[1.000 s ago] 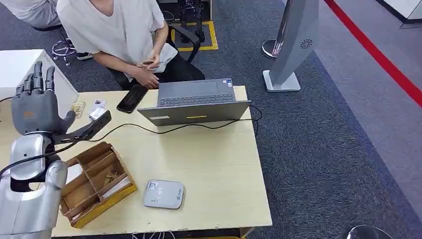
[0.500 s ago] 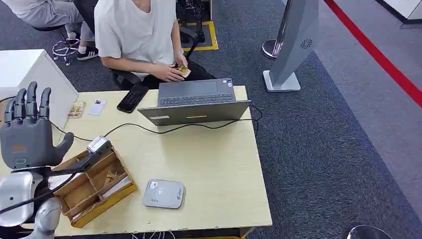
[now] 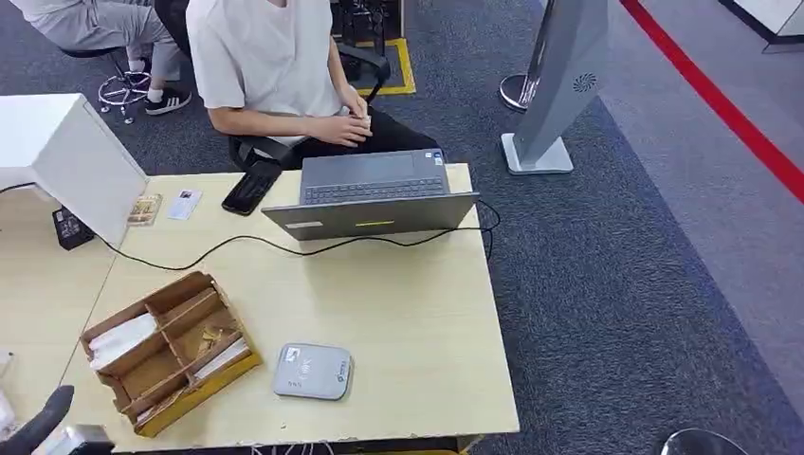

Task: Pass the card to the sensor for recognition and then transmit it.

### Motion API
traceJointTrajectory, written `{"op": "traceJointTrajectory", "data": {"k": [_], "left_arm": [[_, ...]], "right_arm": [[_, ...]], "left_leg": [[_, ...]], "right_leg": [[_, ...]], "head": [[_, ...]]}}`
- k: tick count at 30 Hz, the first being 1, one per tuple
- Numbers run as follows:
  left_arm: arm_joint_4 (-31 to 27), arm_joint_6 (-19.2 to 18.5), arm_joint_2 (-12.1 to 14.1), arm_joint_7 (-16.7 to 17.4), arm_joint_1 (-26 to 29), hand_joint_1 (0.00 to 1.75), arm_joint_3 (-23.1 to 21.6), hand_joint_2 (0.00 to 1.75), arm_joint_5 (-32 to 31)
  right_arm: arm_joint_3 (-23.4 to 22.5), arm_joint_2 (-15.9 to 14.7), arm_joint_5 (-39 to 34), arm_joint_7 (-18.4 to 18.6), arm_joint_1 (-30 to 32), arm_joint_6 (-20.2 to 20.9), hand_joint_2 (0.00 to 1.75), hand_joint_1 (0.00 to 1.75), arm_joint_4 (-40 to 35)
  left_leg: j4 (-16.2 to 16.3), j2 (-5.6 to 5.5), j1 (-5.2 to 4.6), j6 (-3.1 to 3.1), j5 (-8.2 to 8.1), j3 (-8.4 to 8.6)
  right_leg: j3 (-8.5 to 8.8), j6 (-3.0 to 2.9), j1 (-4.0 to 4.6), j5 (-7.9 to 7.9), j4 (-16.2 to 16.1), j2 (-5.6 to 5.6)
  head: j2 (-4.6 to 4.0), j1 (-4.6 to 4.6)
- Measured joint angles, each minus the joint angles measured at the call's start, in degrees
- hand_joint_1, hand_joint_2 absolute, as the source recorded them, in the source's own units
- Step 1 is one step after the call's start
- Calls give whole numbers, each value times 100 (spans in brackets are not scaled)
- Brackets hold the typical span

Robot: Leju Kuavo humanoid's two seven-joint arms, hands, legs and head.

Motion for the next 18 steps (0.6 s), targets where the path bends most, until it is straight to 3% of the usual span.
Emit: {"op": "traceJointTrajectory", "data": {"k": [1,3,6,13,14,16,17,18], "left_arm": [[41,-338,-212,-310,-73,0,630,175,160],[127,-595,-526,-625,-173,0,1612,175,204],[197,-691,-868,-667,-255,0,2381,175,169],[269,-735,-1190,-520,-364,0,3115,175,279],[308,-811,-1219,-295,-383,0,3185,175,571],[646,-1107,-1256,190,-529,0,3414,175,1761],[902,-1198,-1260,310,-673,0,3607,0,2290],[1267,-1178,-1267,351,-857,0,3889,0,2752]], "right_arm": [[-19,0,2,-7,6,0,0,0,-11],[-65,0,4,-11,16,0,0,0,-28],[-118,0,9,-26,13,0,0,0,-44],[-153,0,11,-46,10,-2,0,0,-68],[-155,0,18,-46,11,-7,0,0,-68],[-162,0,26,-44,12,-18,0,0,-68],[-166,-2,37,-42,12,-26,0,0,-68],[-173,-2,63,-35,12,-31,0,0,-68]], "left_leg": [[0,5,0,0,0,3],[0,9,-1,0,0,9],[0,-6,0,0,1,8],[0,-10,0,-1,1,11],[0,-11,-1,0,1,11],[0,-12,-3,0,1,10],[0,-12,-2,0,1,11],[0,-13,-1,0,1,11]], "right_leg": [[0,0,0,0,0,4],[1,-1,-1,1,0,7],[8,-1,0,1,0,-6],[15,-1,0,1,0,-10],[16,-1,-1,1,0,-11],[16,-1,-3,1,0,-11],[17,-1,-2,1,0,-13],[18,-1,-1,1,1,-13]], "head": [[0,2],[0,-11],[0,-4],[0,-4],[0,-4],[0,-7],[0,-4],[0,-4]]}}
